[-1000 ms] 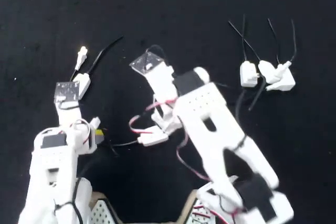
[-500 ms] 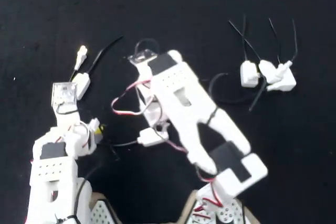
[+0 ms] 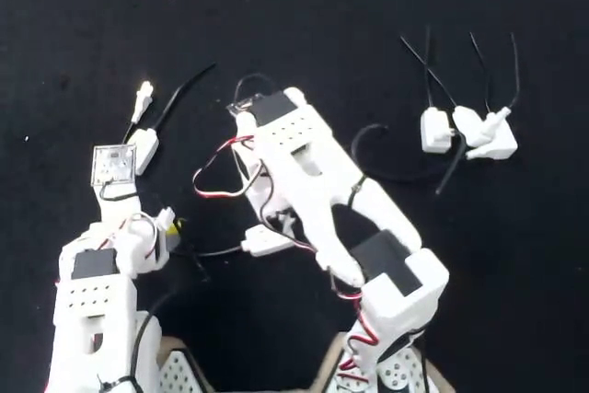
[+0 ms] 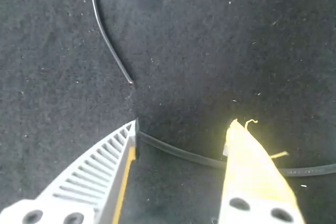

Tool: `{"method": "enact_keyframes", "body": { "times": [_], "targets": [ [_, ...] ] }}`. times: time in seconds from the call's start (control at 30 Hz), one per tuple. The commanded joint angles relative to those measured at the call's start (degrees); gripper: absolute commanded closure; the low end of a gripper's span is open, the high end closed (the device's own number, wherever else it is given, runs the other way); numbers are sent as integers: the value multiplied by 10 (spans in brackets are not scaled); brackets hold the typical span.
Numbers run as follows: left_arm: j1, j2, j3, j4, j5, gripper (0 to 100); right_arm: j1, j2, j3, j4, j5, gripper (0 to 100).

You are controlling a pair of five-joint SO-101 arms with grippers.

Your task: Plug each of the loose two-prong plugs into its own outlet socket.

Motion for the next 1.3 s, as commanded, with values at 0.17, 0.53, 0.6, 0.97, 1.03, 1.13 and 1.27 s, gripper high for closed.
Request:
{"method": "enact_keyframes", "body": {
  "times": [0.17, 0.53, 0.6, 0.97, 1.03, 1.13, 1.27],
  "targets": [
    [-1, -9, -1, -6, 2, 729, 41, -12, -13, 22, 6, 987],
    [-4, -12, -1, -6, 2, 729, 2, -377, 134, -63, 185, 988],
    [-5, -12, -1, -6, 2, 729, 52, -449, 221, -153, 219, 988],
    [-5, -14, -22, -9, 3, 729, -52, -663, 551, -487, 278, 988],
    [-4, -14, -60, -10, 3, 729, -85, -696, 575, -508, 278, 988],
    [0, -15, -124, -10, 24, 729, -95, -736, 634, -581, 278, 988],
    [0, -15, -185, -8, 127, 729, -95, -774, 736, -693, 272, 988]
  ]
}}
